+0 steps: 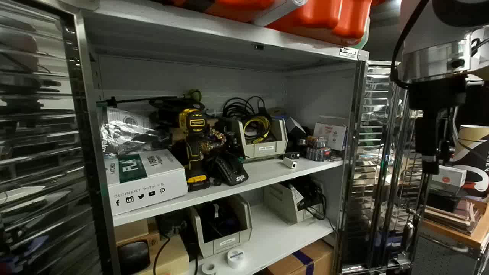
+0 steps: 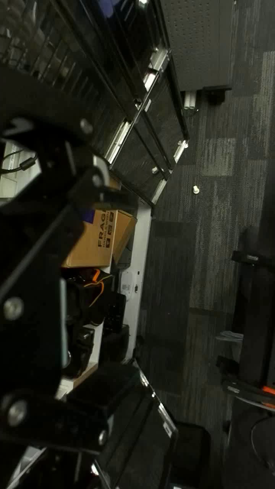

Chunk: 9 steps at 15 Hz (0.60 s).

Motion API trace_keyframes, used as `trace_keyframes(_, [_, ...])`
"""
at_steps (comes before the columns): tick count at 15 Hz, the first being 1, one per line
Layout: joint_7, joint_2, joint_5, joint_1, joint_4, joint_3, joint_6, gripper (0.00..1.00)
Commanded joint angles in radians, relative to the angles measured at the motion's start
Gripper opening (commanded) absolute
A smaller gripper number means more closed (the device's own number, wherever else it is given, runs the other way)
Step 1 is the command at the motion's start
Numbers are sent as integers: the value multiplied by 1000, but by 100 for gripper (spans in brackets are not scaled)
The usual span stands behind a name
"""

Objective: Put the white object on the tray with the cables

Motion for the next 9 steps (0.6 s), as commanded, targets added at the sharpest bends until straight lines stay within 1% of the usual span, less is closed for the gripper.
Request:
trace_keyframes(1, [7,0,-6,14,6,-10,-2,100])
trace_keyframes(9, [7,3,-12,12,10,-11,4,100])
